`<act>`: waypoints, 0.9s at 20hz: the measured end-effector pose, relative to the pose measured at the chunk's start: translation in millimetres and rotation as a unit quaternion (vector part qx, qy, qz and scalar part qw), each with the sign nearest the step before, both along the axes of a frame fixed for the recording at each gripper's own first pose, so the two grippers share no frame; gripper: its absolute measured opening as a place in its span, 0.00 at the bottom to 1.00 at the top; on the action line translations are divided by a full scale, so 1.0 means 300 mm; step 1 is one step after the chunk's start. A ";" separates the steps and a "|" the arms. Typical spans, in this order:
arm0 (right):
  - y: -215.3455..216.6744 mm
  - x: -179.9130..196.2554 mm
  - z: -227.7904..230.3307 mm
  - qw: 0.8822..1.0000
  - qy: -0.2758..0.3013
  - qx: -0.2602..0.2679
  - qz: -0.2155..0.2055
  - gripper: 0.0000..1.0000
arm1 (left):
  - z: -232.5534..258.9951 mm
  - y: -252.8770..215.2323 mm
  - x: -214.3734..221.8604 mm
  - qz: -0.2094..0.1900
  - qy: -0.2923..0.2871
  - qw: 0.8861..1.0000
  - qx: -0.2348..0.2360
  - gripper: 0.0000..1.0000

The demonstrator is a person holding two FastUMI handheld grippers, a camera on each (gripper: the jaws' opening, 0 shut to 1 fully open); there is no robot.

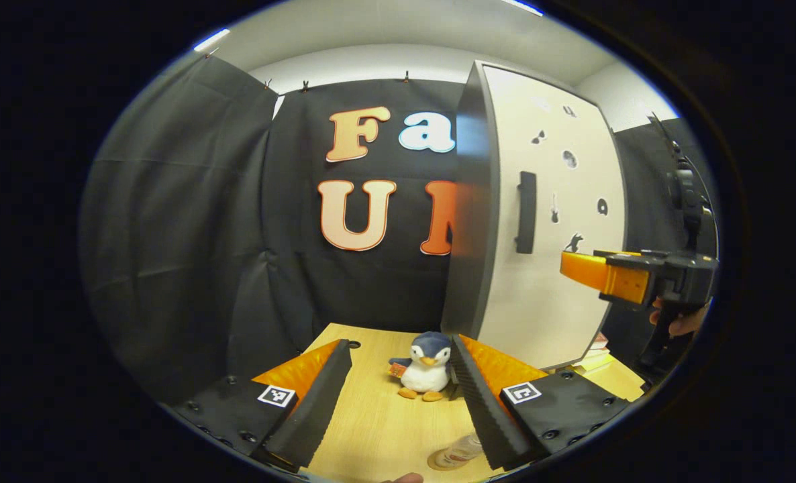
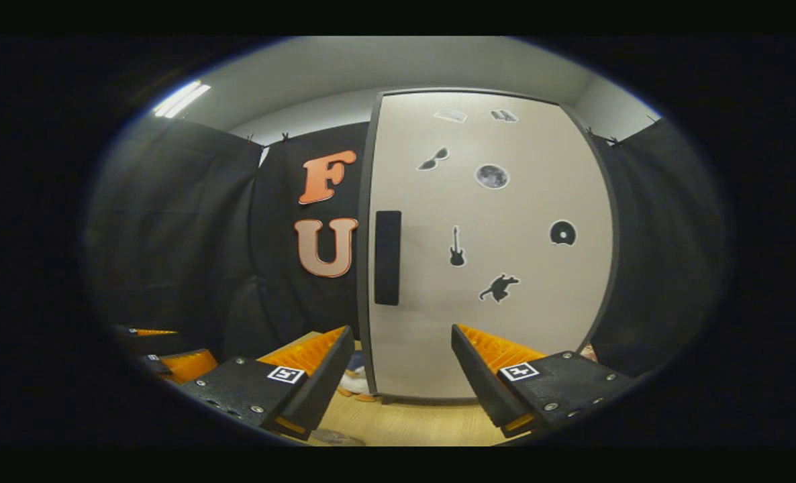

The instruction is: Open the cabinet door with the right hand, grasp the bottle in the cabinet with the left hand and place it on the coaster, then close the cabinet door with the right hand.

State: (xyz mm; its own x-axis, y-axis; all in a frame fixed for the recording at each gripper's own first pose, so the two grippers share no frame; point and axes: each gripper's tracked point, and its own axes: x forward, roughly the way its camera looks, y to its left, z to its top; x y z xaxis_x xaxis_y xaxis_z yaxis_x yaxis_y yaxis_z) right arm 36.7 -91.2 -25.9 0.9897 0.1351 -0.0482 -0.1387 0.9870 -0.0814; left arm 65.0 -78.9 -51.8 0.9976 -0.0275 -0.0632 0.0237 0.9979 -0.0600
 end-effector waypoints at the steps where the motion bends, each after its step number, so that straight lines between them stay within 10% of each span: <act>1: -0.032 -0.062 0.009 1.000 -0.002 0.003 -0.005 0.90 | 0.011 -0.018 -0.036 -0.003 0.001 1.000 0.000 0.97; 9: -0.280 -0.497 0.074 0.998 -0.009 0.016 -0.058 0.90 | 0.155 -0.178 -0.267 -0.018 -0.031 0.999 0.014 0.96; 18: -0.366 -0.681 0.159 0.996 -0.031 0.017 -0.079 0.90 | 0.264 -0.270 -0.377 -0.023 -0.063 0.997 0.034 0.97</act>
